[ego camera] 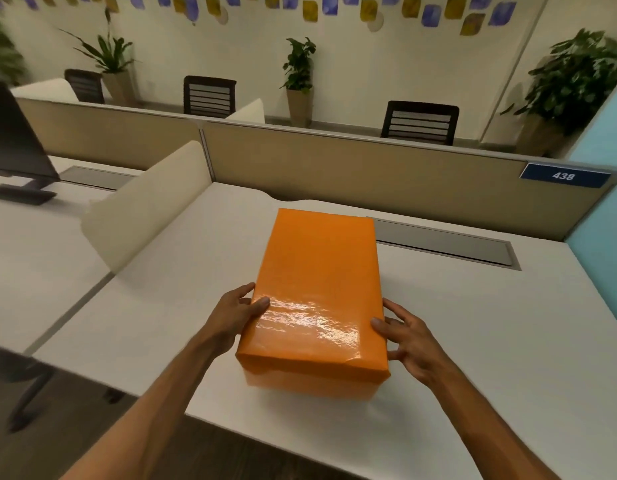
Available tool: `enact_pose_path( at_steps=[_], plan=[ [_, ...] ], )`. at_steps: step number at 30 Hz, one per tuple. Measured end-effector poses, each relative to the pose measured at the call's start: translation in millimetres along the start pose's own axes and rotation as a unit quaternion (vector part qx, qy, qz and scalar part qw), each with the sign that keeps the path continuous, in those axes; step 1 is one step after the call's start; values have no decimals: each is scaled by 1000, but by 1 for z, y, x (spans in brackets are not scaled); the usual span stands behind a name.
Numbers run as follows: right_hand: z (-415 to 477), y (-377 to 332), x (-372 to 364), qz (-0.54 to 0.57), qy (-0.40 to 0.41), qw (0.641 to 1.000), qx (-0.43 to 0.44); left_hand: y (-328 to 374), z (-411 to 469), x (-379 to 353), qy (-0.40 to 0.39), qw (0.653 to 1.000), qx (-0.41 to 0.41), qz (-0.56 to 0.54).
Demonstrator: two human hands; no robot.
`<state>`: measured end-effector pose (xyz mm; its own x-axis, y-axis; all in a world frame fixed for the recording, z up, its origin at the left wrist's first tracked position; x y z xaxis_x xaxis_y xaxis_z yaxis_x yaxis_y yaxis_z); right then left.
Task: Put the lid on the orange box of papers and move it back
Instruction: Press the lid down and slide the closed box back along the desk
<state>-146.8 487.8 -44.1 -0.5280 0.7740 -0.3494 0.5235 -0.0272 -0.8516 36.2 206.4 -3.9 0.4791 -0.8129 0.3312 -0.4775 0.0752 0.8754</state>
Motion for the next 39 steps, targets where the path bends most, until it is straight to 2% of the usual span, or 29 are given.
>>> enact_pose_path(
  at_steps=[10, 27, 39],
  plan=[
    [75, -4, -87, -7, -27, 1000, -11, -10, 49, 93, 37, 999, 7, -3],
    [243, 4, -261, 19, 14, 1000, -2, -8, 243, 282, 8, 998, 25, 54],
    [337, -10, -333, 8, 44, 999, 5, -10, 348, 349, 10, 995, 59, 84]
  ],
)
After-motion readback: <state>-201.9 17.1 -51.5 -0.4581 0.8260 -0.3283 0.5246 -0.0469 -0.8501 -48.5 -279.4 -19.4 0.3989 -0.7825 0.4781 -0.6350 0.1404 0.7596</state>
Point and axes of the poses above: each hand's wrist, its own z-axis towards the middle knuckle, its own x-axis out of the back of the hand, y = z × x, the point moved 8 cm from there along z, towards the middle knuckle, and after that the axes turned 13 degrees about z, right-handed, at the moved point
